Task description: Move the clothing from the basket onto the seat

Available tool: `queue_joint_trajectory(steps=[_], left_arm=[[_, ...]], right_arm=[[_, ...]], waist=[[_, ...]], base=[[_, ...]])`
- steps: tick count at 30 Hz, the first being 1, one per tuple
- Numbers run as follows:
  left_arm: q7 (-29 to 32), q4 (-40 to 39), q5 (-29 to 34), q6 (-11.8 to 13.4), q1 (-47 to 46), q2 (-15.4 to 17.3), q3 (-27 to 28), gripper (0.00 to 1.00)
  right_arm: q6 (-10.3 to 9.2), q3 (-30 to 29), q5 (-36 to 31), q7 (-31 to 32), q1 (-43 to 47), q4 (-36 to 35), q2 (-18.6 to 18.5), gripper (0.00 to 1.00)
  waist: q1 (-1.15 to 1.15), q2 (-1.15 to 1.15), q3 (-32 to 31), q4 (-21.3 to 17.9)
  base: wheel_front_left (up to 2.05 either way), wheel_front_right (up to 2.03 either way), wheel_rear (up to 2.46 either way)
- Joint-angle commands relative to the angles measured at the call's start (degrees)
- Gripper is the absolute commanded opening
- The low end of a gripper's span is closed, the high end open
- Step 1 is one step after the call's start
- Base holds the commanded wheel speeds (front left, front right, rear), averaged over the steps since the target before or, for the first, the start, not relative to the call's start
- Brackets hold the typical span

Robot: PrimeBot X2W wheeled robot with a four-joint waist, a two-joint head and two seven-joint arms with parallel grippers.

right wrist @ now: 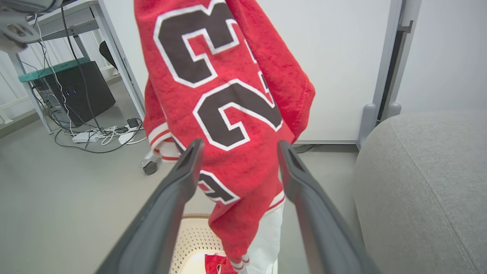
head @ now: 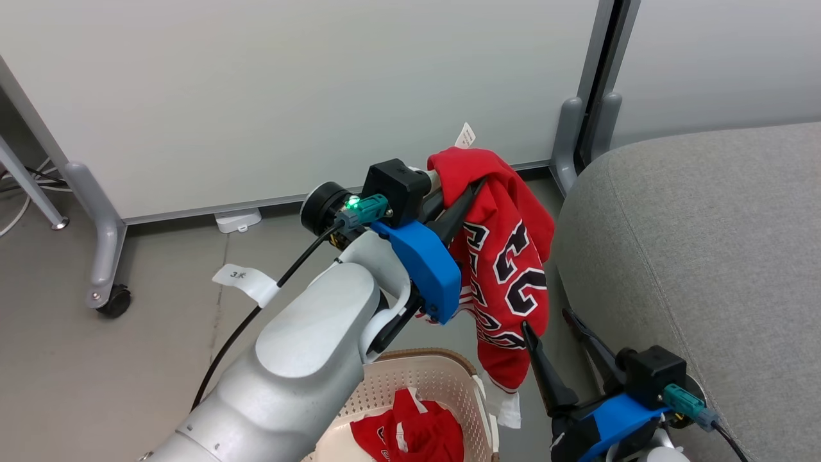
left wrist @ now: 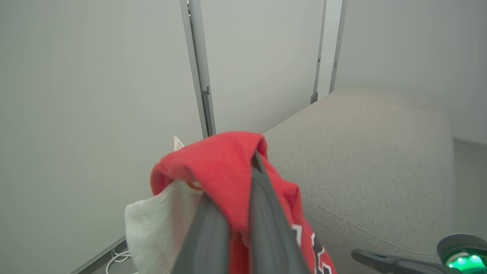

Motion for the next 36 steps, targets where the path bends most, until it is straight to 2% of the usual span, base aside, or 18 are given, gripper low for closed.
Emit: queue_joint_trajectory(steps=[1, 11, 20, 36], left_arm=[[-0.2, 0.2, -0.4, 0.2, -1.1, 0.0, -0.3, 0.0], [-0.7, 0.8, -1.9, 1.0, -1.6, -0.1, -1.9, 0.0], [-0.8, 0.3, -3.6, 1.7, -2.4, -0.1, -4.0, 0.0], [-1.0, -1.1, -7.7, 3.0, -3.9, -0.1, -8.4, 0.0]], right_arm=[[0.03, 0.4, -0.5, 0.3, 0.4, -0.3, -0.2, 1.0], [0.03, 4.4, 0.0, 1.6, -3.4, -0.2, -0.2, 1.0], [0.03, 7.4, 0.1, 2.9, -9.9, 4.8, -0.2, 1.0], [0.03, 5.3, -1.6, 0.4, -17.8, 16.7, -0.2, 1.0]], waist=[[0.0, 0.0, 0.1, -0.1], [0.0, 0.0, 0.8, -0.4], [0.0, 0.0, 1.2, -0.3], [0.0, 0.0, 0.8, 0.5]], base=[[0.0, 0.0, 0.0], [0.0, 0.0, 0.0], [0.0, 0.0, 0.0], [0.0, 0.0, 0.0]])
